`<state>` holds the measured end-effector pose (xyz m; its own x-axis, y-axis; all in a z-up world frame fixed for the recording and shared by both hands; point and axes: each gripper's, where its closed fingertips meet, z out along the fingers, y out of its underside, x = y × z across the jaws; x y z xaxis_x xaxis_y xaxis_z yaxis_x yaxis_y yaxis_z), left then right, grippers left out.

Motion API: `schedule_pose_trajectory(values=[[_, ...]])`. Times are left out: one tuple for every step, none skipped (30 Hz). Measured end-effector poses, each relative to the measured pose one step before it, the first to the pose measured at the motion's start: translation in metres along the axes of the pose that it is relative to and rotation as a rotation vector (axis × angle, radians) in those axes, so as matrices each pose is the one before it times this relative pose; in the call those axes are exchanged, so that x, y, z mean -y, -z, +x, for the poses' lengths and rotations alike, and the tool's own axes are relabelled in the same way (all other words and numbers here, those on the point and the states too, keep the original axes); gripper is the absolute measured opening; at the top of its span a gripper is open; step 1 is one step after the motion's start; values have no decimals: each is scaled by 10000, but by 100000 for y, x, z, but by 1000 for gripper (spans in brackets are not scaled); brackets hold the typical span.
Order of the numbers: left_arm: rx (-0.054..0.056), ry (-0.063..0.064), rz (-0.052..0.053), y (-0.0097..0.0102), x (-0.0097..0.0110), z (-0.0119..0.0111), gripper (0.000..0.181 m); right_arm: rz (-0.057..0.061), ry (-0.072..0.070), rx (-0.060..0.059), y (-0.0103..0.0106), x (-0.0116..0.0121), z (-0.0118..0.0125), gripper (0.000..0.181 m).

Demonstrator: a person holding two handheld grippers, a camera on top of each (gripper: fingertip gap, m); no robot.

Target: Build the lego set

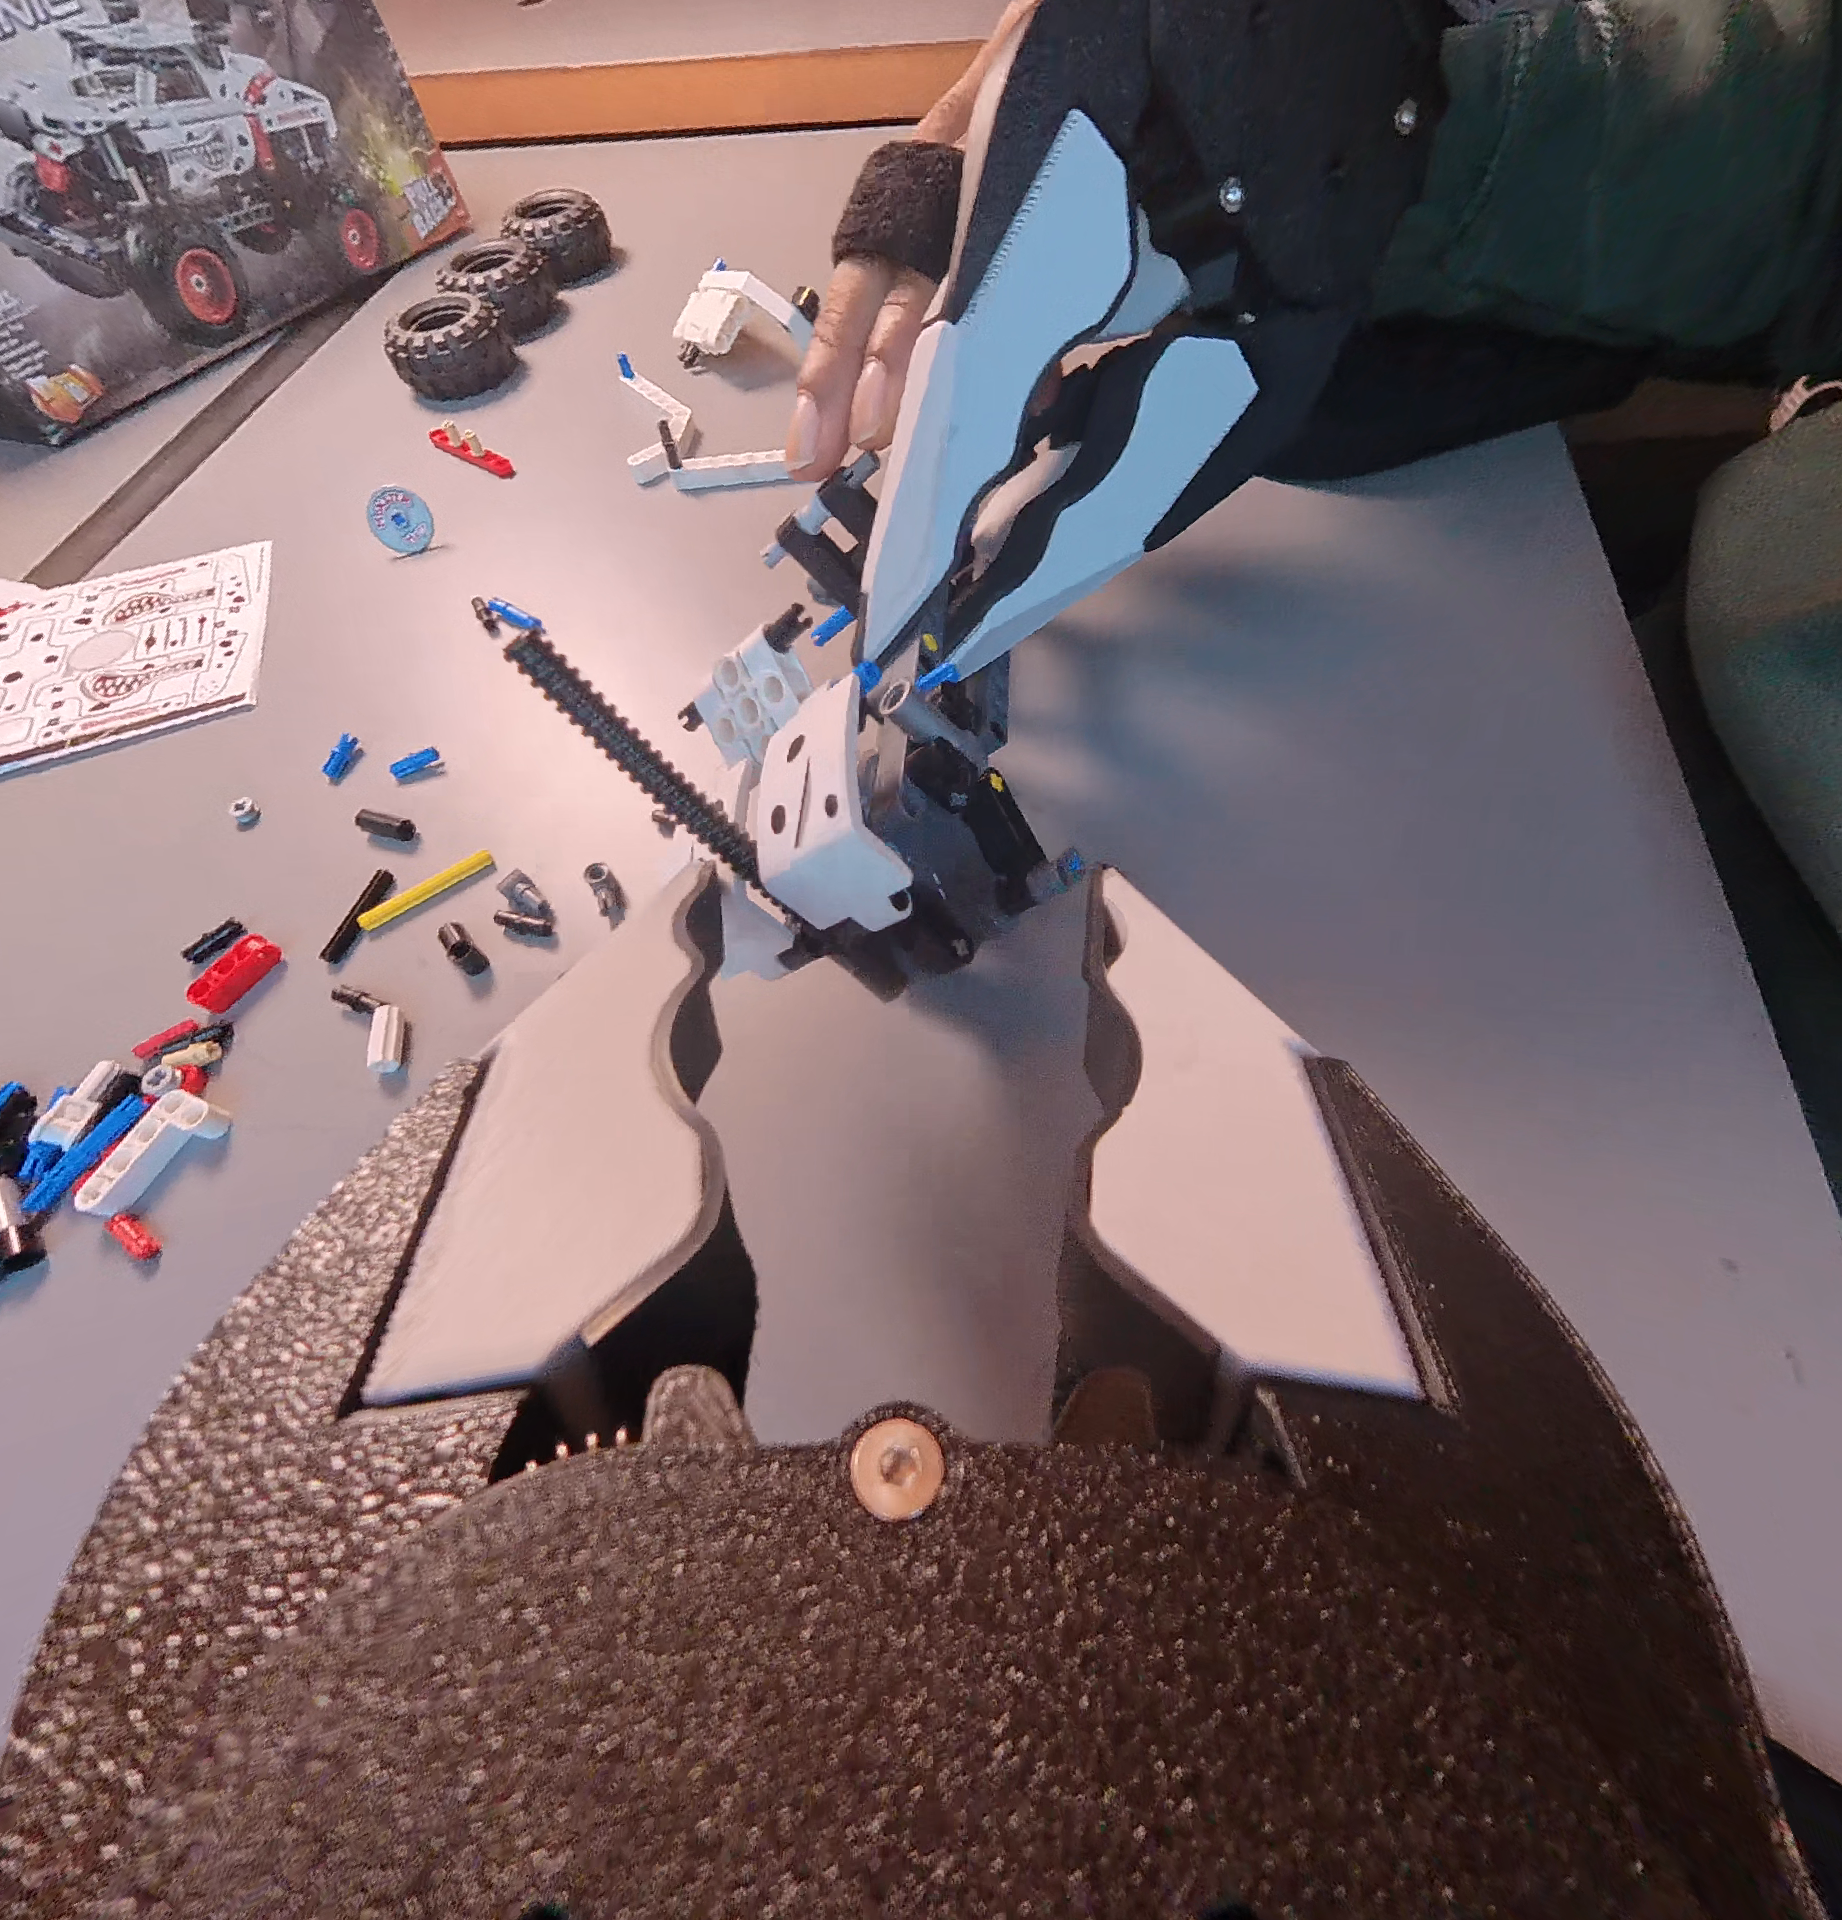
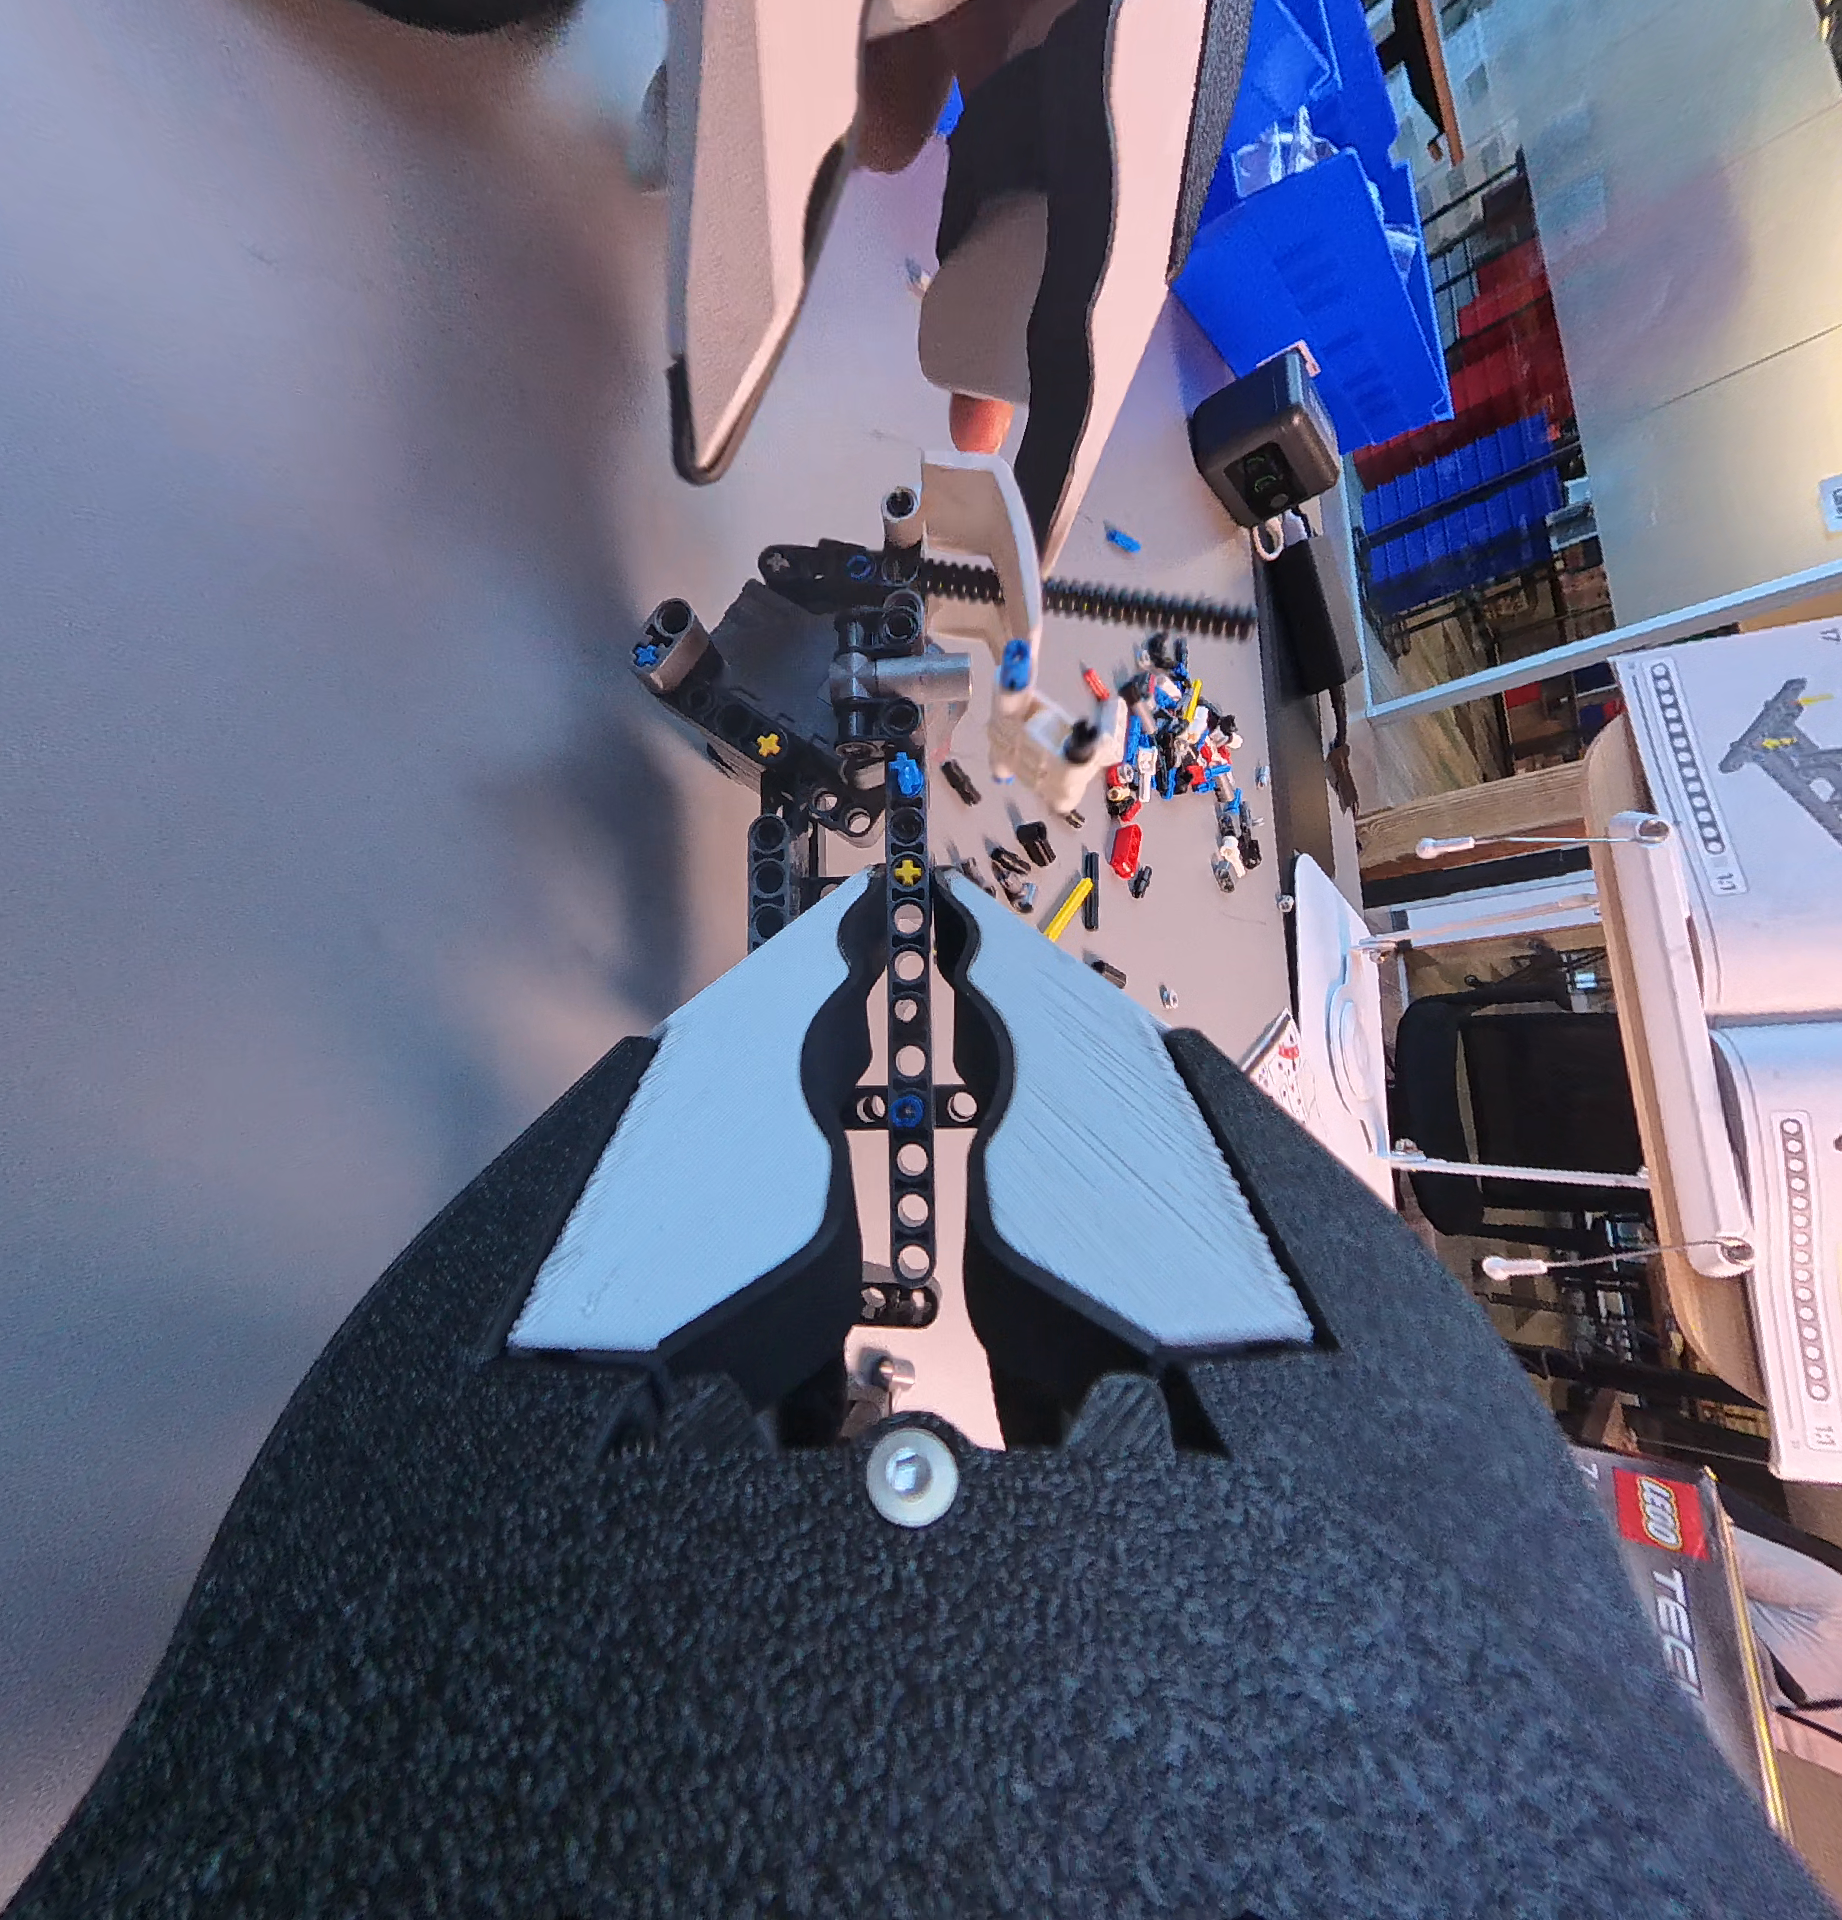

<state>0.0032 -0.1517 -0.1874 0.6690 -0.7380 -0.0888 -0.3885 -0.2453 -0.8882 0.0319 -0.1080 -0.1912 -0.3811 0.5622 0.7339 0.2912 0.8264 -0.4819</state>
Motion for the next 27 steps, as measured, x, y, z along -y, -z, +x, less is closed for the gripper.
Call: schedule_pose_trajectory(values=[[-2,-184,-77,-174,-34,226,72,-13,15,12,-24,60,-35,8],[21,-132,-72,-109,-56,120,75,-36,11,-6,-4,-8,22,8],[8,-58,-14,-13,-5,53,75,0,-28,13,5,1,-1,8],[-4,-15,3,34,1,31,75,7,-8,5,4,6,-16,8],[-5,-13,2,11,0,26,75,-6,18,-10,-9,-2,17,8],[16,-22,-14,-25,-20,-9,76,-12,16,-6,-4,-2,4,8],[25,-38,-20,-37,-26,-4,76,-17,6,5,-9,-2,11,8],[45,-29,-17,-57,-26,-40,76,-22,-3,11,-13,-2,24,8],[55,-33,-24,-60,-53,-54,76,-30,5,15,-22,-14,20,8],[60,-55,-37,-63,-62,-62,76,-46,14,30,-39,1,41,8],[69,-53,-42,-72,-62,-73,76,-70,14,52,-46,-11,41,8],[57,-41,-38,-104,-50,-47,76,-117,1,57,-85,-51,74,8],[61,-62,-48,-113,-64,-53,76,-138,18,44,-115,-60,112,8],[61,-62,-43,-82,-54,-68,75,-111,68,48,-104,-40,96,8],[74,-47,-47,-69,-58,-96,74,-50,47,80,-33,1,39,8],[51,-38,-24,-73,-32,-58,74,-27,-27,65,-34,-7,21,8],[34,-20,-21,-70,-18,-22,75,-8,-42,24,-20,-2,20,8],[46,-43,-31,-67,-22,-20,75,-5,-27,-5,-1,-15,10,8],[65,-106,-45,-52,-13,-17,75,2,-8,-13,11,-1,-8,8],[83,-137,-56,-6,-34,-59,74,13,7,-26,18,4,-12,8],[104,-126,-42,57,-47,-144,70,33,19,-34,21,26,0,8],[117,-51,6,139,-17,-245,65,32,3,-29,12,11,-5,8],[65,39,-9,176,-82,-235,61,21,-31,-24,-2,-14,1,8],[37,74,-17,192,-101,-215,59,14,-19,-41,-10,-17,25,8],[46,79,-19,209,-130,-206,58,-4,17,-51,-19,-28,30,8],[37,93,-74,188,-250,-211,57,-7,39,-39,-11,-19,30,8],[42,114,-86,176,-310,-231,55,3,2,-8,10,-7,-3,8]])
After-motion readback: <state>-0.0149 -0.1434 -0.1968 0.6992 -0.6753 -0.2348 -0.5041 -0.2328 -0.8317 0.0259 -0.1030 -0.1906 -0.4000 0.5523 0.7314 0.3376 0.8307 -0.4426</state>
